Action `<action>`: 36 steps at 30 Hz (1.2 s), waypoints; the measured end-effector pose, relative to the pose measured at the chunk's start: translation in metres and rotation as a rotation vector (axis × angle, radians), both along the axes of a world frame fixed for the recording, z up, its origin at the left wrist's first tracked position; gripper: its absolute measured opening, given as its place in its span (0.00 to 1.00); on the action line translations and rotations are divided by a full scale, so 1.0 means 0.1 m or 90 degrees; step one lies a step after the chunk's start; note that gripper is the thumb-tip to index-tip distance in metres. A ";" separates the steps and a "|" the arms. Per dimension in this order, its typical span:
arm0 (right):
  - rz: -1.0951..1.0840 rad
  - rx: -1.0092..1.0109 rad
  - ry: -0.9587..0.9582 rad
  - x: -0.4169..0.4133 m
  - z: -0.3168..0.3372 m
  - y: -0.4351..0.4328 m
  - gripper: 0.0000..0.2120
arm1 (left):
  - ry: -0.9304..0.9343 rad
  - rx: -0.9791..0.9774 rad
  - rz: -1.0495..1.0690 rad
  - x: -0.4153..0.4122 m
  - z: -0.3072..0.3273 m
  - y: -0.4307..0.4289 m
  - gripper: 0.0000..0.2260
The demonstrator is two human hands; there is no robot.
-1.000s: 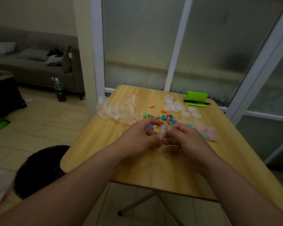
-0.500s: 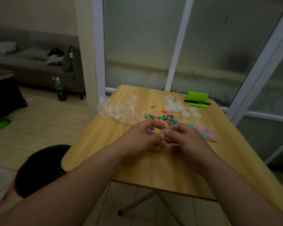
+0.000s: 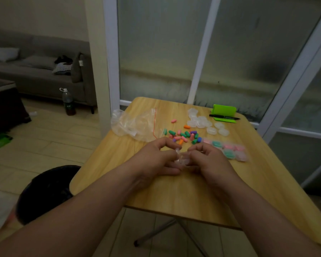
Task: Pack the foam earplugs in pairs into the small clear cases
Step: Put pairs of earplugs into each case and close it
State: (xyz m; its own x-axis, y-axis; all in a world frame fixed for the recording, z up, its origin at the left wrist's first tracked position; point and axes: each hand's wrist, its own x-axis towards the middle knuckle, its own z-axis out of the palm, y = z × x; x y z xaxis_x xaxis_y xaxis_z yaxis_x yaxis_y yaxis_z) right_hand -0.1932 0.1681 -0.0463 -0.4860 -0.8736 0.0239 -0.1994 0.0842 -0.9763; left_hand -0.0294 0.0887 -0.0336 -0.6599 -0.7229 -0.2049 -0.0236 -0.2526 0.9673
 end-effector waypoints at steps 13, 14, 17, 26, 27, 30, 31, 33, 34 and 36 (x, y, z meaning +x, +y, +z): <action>0.025 0.019 0.259 -0.07 0.13 -0.06 0.06 | 0.084 0.235 -0.118 0.07 -0.01 0.01 0.18; 0.047 0.017 0.265 -0.05 0.14 -0.08 0.07 | 0.082 0.230 -0.150 0.06 -0.02 0.02 0.19; 0.104 0.021 0.304 0.02 0.13 -0.18 0.07 | 0.052 0.201 -0.162 0.02 -0.04 0.06 0.15; -0.065 0.021 0.289 -0.16 0.09 -0.56 0.07 | 0.045 0.294 0.091 -0.05 0.05 -0.04 0.18; -0.088 0.036 0.371 -0.18 0.05 -0.61 0.06 | 0.052 0.298 0.118 -0.05 0.04 -0.07 0.19; -0.105 0.085 0.505 -0.15 -0.05 -0.71 0.12 | 0.071 0.304 0.153 -0.06 0.02 -0.09 0.21; -0.102 0.093 0.536 -0.13 -0.08 -0.74 0.13 | 0.072 0.303 0.156 -0.07 0.02 -0.10 0.21; -0.093 0.102 0.584 -0.11 -0.12 -0.77 0.14 | 0.076 0.304 0.154 -0.08 0.03 -0.10 0.20; -0.089 0.113 0.601 -0.10 -0.13 -0.78 0.14 | 0.079 0.304 0.151 -0.07 0.02 -0.10 0.19; -0.087 0.128 0.626 -0.10 -0.13 -0.79 0.13 | 0.081 0.304 0.144 -0.07 0.02 -0.11 0.19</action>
